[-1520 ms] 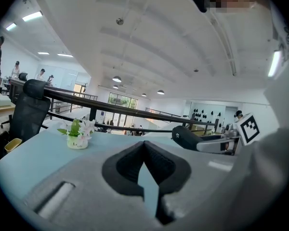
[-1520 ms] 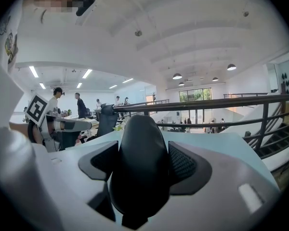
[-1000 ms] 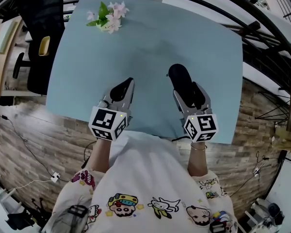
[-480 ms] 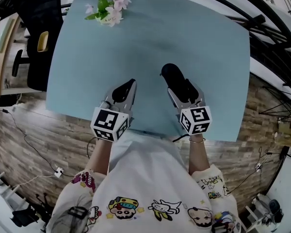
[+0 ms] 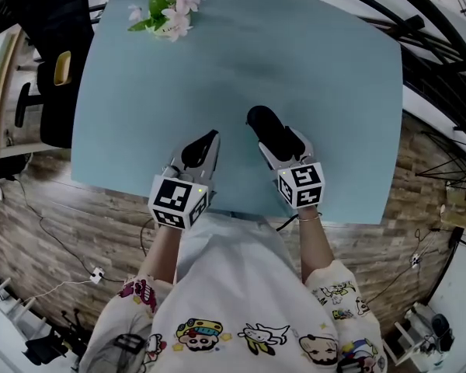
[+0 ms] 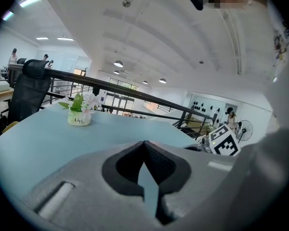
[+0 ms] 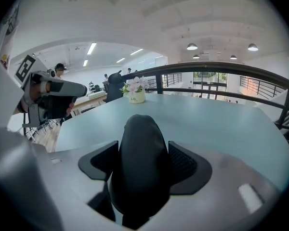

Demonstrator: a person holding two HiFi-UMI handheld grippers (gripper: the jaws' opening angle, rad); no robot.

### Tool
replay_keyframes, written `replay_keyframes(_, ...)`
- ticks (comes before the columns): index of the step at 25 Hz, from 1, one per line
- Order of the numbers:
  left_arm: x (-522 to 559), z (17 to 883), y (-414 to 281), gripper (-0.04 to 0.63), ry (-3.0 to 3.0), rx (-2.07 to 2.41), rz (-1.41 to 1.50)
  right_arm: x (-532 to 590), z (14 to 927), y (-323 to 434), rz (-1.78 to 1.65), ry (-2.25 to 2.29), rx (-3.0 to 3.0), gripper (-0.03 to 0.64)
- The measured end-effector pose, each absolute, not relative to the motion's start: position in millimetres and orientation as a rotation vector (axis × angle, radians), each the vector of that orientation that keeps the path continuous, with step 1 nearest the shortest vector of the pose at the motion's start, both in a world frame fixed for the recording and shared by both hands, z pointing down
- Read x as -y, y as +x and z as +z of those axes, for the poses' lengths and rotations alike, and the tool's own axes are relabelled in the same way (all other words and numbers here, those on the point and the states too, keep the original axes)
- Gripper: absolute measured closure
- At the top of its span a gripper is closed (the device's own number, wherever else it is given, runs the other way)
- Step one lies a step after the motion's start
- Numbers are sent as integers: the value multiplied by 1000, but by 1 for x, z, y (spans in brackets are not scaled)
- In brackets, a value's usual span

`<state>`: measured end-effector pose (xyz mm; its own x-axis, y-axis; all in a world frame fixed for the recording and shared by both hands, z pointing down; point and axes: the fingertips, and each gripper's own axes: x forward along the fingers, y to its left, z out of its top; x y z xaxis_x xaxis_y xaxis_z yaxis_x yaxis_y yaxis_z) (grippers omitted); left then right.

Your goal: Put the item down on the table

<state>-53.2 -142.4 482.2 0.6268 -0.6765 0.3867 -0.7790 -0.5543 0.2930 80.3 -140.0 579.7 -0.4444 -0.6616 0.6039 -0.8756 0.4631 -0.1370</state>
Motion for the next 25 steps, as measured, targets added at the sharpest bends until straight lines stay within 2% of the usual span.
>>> replay_keyframes(25,133,501,-46,597,2398,1111,338,132,626,72,603,1229,2242,275)
